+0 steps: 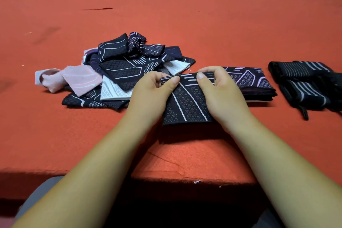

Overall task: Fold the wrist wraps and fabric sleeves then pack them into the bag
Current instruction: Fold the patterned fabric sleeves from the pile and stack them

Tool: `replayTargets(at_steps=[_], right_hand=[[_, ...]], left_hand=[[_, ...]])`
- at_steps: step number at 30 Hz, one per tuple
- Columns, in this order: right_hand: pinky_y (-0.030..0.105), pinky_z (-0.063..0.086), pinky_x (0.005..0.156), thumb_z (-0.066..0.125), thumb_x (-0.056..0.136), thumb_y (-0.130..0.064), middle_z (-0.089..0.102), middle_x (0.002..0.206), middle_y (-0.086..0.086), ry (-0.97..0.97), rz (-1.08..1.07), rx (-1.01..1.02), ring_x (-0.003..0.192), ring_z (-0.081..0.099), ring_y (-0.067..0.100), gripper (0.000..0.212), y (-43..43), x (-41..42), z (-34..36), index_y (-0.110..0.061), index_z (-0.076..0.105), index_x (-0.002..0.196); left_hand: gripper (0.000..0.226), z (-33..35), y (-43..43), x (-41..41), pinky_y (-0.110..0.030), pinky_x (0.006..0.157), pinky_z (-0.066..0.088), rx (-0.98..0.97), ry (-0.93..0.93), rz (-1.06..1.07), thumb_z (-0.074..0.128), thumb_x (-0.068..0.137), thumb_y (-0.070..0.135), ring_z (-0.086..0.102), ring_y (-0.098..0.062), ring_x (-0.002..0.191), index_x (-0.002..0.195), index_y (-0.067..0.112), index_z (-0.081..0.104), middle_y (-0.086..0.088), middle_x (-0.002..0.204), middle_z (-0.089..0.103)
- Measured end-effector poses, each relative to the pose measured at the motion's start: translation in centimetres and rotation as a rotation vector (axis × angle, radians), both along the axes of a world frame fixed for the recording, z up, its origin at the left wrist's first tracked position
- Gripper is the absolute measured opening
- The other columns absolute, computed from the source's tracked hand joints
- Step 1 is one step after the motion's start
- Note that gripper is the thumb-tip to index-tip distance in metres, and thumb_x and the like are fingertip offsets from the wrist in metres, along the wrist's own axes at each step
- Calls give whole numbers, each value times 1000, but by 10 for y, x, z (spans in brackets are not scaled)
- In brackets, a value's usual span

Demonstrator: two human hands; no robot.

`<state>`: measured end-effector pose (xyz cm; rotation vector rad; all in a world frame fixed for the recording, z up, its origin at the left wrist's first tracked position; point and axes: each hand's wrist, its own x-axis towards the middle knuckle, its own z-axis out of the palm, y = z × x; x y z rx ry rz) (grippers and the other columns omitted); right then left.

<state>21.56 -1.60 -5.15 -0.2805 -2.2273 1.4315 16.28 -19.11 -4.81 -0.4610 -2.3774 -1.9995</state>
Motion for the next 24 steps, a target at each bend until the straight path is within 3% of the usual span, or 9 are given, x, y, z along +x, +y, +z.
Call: replayTargets(at_steps=[2, 4, 8, 12, 14, 16, 19, 21, 24], right_hand=[[7, 42, 79, 59, 108, -39, 69, 104, -19, -37, -39, 68, 91, 58, -20, 15, 1, 1, 0, -29, 66, 116], [0, 37, 73, 57, 109, -36, 65, 99, -21, -61, -64, 98, 83, 55, -22, 13, 4, 0, -1, -28, 65, 114], [22, 35, 77, 54, 110, -36, 65, 103, -12, -94, -124, 98, 96, 60, 10, 19, 7, 0, -1, -22, 65, 119], [28, 36, 80, 52, 110, -40, 70, 108, -5, -133, -147, 79, 103, 62, 17, 27, 7, -2, 0, -20, 68, 118], [32, 40, 81, 52, 110, -43, 72, 104, -3, -152, -142, 47, 102, 65, 20, 31, 6, -2, 1, -18, 70, 111], [38, 48, 79, 55, 107, -46, 76, 95, 2, -164, -126, -51, 96, 70, 26, 39, 4, 0, 4, -12, 71, 98], [41, 58, 78, 61, 105, -44, 81, 86, 4, -192, 14, -322, 86, 78, 28, 40, 1, 7, 11, -12, 79, 87], [40, 59, 65, 64, 105, -36, 77, 77, 1, -230, 120, -488, 73, 74, 24, 34, -1, 13, 15, -17, 79, 81], [37, 58, 54, 66, 103, -30, 75, 83, 0, -267, 228, -553, 73, 72, 17, 15, -5, 18, 16, -17, 73, 105]], left_hand=[[34, -1, 2, 1, -65, 89, 60, 49, -52, -11, 78, 91, 48, 76, -43, 97, 98, 14, 77, -15, 94, 80], [35, -1, 4, 3, -67, 94, 58, 93, -123, -64, 75, 96, 46, 77, -44, 100, 100, 11, 80, -15, 95, 82], [49, 1, 5, 9, -73, 103, 51, 163, -289, -212, 73, 98, 43, 70, -55, 113, 113, -4, 75, -29, 110, 77], [32, 1, 6, 13, -65, 98, 56, 143, -293, -213, 67, 106, 25, 76, -42, 104, 116, -5, 72, -29, 110, 78], [30, -1, 6, 12, -65, 97, 57, 110, -269, -183, 66, 106, 27, 76, -46, 106, 111, -2, 74, -26, 107, 79], [31, -3, 7, 11, -61, 88, 62, 78, -238, -155, 66, 105, 31, 76, -47, 101, 104, 1, 75, -21, 101, 80], [34, -1, 9, 10, -35, 49, 57, 39, -217, -72, 60, 110, 29, 71, -25, 59, 83, 10, 69, -10, 72, 74], [39, 1, 10, 10, -29, 43, 52, 16, -217, -26, 58, 111, 30, 64, -20, 48, 78, 10, 63, -10, 62, 66], [38, 2, 10, 7, -29, 42, 52, 13, -247, 4, 58, 111, 32, 65, -22, 46, 84, 6, 65, -13, 62, 66]])
